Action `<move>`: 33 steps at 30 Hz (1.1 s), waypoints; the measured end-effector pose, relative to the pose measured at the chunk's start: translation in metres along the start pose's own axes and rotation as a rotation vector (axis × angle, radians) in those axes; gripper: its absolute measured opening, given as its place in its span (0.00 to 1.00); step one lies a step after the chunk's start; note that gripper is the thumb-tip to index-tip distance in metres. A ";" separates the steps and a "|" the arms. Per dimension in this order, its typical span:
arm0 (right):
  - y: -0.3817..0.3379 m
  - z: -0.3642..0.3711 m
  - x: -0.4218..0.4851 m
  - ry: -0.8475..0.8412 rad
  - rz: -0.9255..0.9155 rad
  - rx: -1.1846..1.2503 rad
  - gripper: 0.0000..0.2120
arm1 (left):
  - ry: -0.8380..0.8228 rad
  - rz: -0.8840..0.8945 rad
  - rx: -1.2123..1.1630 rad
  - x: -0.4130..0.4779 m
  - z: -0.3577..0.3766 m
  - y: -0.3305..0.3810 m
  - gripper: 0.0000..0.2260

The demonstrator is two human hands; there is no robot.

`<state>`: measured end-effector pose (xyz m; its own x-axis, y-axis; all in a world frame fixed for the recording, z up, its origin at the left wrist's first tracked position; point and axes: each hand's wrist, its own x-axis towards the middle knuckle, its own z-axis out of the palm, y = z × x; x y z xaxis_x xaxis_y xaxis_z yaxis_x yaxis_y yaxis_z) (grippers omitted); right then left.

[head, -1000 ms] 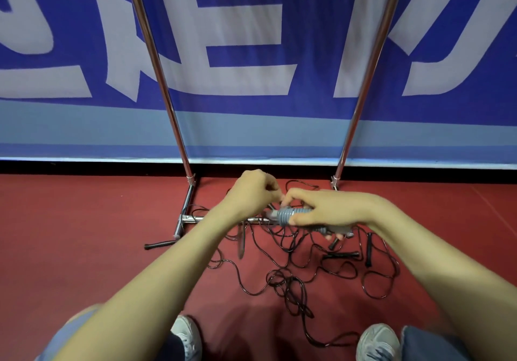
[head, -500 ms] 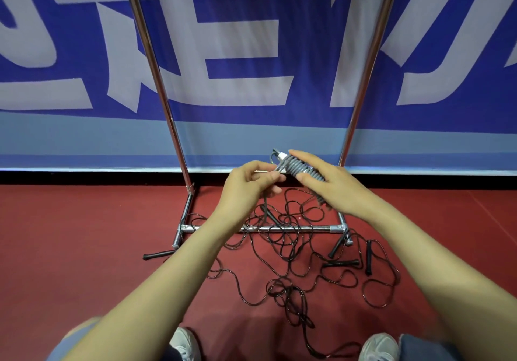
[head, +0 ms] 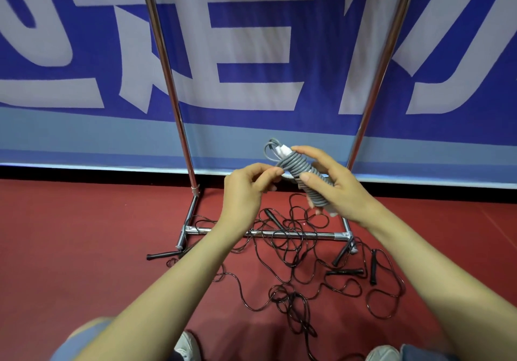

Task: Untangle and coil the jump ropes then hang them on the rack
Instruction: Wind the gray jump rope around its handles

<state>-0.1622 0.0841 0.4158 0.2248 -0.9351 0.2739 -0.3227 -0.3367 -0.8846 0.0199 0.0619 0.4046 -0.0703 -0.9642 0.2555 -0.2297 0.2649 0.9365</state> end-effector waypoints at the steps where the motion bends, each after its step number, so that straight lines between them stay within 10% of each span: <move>1: 0.001 0.002 0.001 -0.001 -0.002 0.020 0.20 | 0.011 -0.013 -0.044 0.000 0.001 0.000 0.05; 15: 0.005 0.000 0.008 -0.103 0.046 0.332 0.19 | -0.300 -0.087 -0.466 0.009 -0.008 0.004 0.12; 23: 0.000 -0.013 -0.002 -0.342 0.108 0.107 0.21 | -0.461 -0.467 -0.815 0.020 -0.029 0.015 0.13; 27: -0.002 -0.012 -0.002 -0.449 0.122 -0.165 0.19 | -0.487 -0.361 -0.431 0.020 -0.026 0.010 0.03; 33: 0.011 -0.002 0.002 -0.497 0.205 -0.433 0.14 | -0.292 -0.043 0.158 0.008 -0.005 -0.005 0.14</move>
<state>-0.1669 0.0786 0.4070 0.4817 -0.8578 -0.1792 -0.7182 -0.2692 -0.6416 0.0254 0.0526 0.4031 -0.3275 -0.9378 0.1151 -0.3847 0.2436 0.8903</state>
